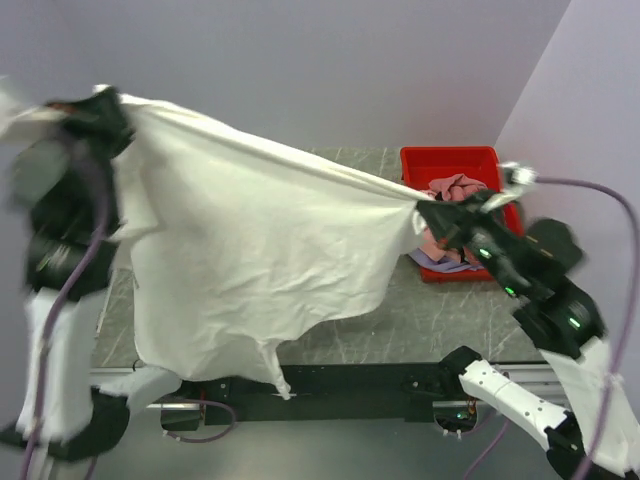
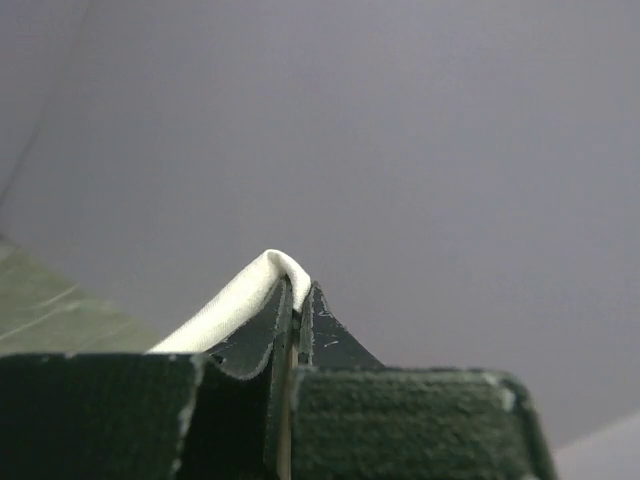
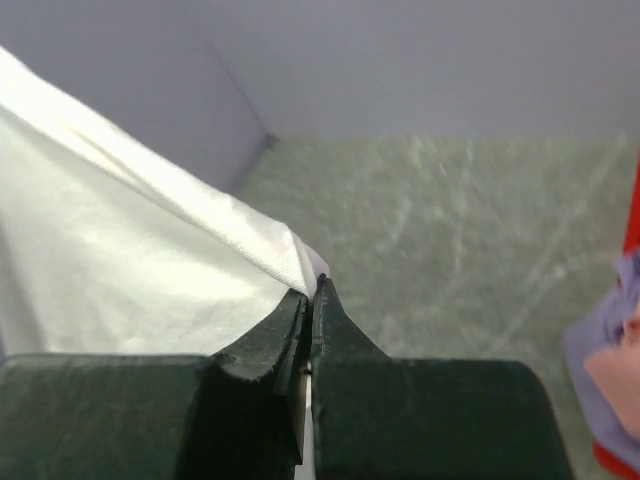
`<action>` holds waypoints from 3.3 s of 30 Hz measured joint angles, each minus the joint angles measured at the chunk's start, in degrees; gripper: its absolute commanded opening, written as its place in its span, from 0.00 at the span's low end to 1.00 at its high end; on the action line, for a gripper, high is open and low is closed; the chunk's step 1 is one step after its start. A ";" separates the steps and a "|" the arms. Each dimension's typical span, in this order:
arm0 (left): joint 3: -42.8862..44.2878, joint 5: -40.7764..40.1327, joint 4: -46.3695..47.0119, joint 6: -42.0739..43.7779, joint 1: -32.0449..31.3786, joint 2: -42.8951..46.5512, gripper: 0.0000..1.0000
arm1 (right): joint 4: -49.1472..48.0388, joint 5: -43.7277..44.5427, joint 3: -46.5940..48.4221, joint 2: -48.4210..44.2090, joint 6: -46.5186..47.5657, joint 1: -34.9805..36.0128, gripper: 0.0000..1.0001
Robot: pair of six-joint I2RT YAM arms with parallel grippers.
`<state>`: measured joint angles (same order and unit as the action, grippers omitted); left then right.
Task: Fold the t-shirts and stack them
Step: Flatten the tshirt out
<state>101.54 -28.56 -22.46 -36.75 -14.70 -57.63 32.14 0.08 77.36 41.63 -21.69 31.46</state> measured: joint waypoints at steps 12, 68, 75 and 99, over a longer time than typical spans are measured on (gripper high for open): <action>-6.69 4.85 -3.78 -0.31 6.54 -52.65 1.00 | 1.29 1.60 -12.09 44.26 -4.63 -7.65 0.71; -29.24 13.62 3.78 -7.61 8.41 -51.67 1.00 | -11.89 -6.64 -12.55 61.64 -6.34 -9.68 0.89; -40.28 15.52 3.69 -7.82 8.68 -33.79 1.00 | -8.76 -2.99 -4.66 60.43 -4.15 1.95 0.89; -72.30 22.99 10.34 -19.54 9.16 -11.21 1.00 | -13.18 -16.26 19.19 85.88 -4.81 17.42 0.88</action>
<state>29.23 -5.56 -12.12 -56.29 -5.54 -68.84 18.96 -16.19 96.55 127.50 -26.50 48.88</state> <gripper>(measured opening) 0.994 0.889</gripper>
